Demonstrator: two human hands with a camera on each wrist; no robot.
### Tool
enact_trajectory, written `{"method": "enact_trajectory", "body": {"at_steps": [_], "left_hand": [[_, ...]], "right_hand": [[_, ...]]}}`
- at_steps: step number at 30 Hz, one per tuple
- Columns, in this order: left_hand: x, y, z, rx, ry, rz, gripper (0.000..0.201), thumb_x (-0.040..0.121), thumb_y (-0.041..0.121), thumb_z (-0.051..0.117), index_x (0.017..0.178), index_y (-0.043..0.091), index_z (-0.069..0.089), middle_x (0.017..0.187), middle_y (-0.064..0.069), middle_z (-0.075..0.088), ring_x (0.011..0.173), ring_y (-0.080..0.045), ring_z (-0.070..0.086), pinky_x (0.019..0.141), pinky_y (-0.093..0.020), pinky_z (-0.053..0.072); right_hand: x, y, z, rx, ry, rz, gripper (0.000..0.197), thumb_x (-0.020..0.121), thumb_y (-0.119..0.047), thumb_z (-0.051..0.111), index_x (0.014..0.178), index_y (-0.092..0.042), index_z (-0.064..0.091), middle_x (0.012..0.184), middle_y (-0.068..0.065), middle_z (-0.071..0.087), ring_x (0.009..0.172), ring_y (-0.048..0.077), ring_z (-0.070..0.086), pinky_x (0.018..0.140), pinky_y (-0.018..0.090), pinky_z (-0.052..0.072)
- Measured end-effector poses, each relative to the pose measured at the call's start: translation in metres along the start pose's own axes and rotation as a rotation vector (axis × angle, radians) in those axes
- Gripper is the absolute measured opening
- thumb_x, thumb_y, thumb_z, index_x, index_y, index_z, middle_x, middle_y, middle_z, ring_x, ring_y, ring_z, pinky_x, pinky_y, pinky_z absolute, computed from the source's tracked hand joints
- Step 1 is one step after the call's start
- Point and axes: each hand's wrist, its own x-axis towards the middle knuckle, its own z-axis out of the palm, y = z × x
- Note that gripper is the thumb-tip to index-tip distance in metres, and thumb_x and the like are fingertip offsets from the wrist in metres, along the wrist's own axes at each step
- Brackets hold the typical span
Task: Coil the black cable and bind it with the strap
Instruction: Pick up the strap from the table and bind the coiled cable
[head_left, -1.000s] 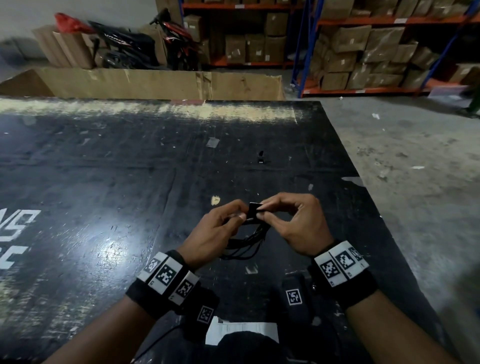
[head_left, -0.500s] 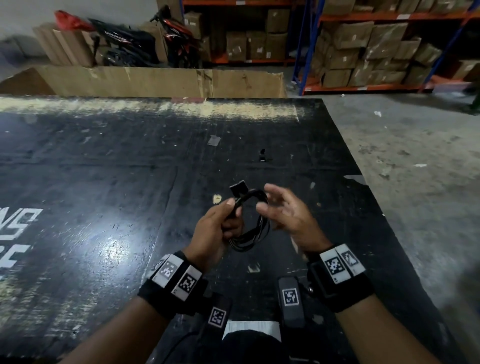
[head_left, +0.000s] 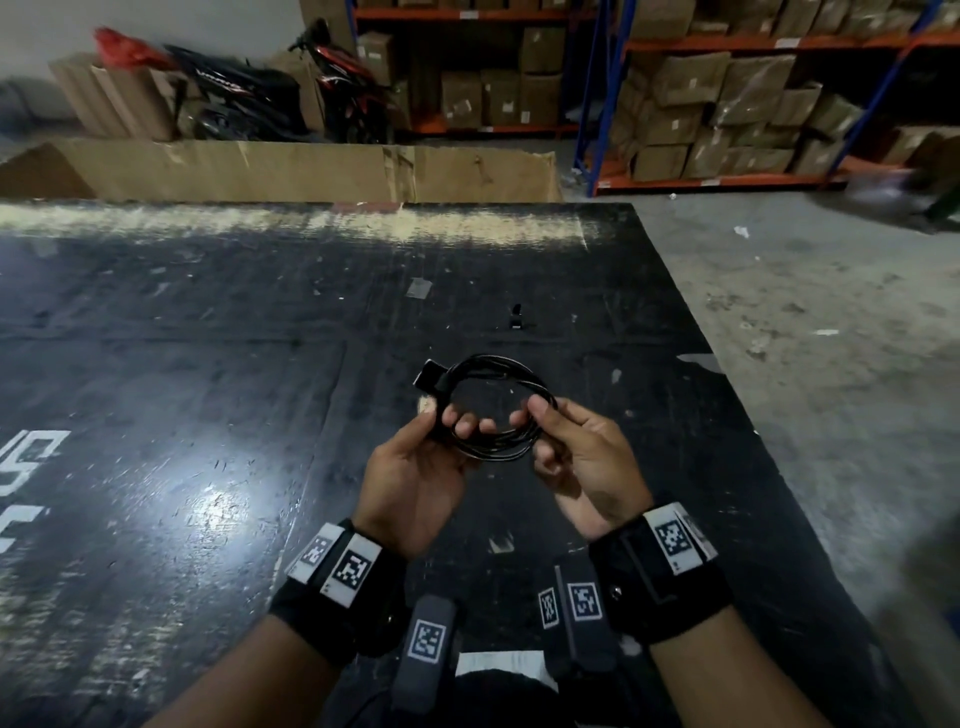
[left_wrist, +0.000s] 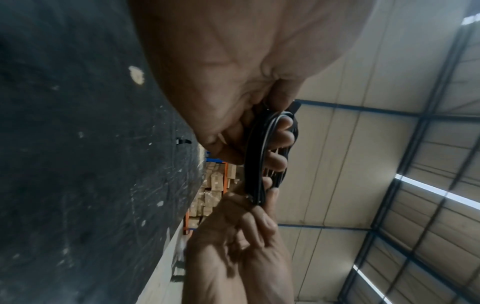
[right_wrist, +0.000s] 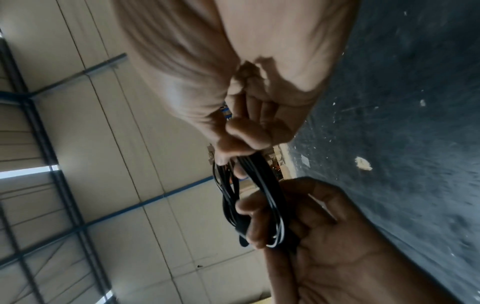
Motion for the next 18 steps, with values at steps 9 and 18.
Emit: {"method": "enact_trajectory", "body": {"at_steps": [9, 18], "left_hand": [[0.003, 0.016, -0.041, 0.429, 0.262, 0.152, 0.038, 0.103, 0.017, 0.031, 0.11, 0.011, 0.067, 0.111, -0.008, 0.074, 0.107, -0.026, 0.065, 0.099, -0.045, 0.044], [0.017, 0.046, 0.006, 1.307, -0.128, 0.084, 0.054, 0.105, 0.049, 0.038, 0.113, 0.003, 0.065, 0.102, -0.025, 0.073, 0.092, -0.026, 0.072, 0.09, -0.037, 0.056]], "right_hand": [[0.012, -0.029, -0.004, -0.733, -0.18, -0.14, 0.01, 0.09, -0.006, 0.074, 0.081, -0.01, 0.069, 0.065, 0.007, 0.073, 0.037, 0.004, 0.054, 0.035, 0.016, 0.04], [0.027, -0.049, 0.01, -1.213, -0.415, -0.04, 0.013, 0.088, -0.017, 0.077, 0.091, -0.005, 0.076, 0.069, 0.006, 0.075, 0.045, 0.009, 0.06, 0.042, 0.017, 0.043]]}}
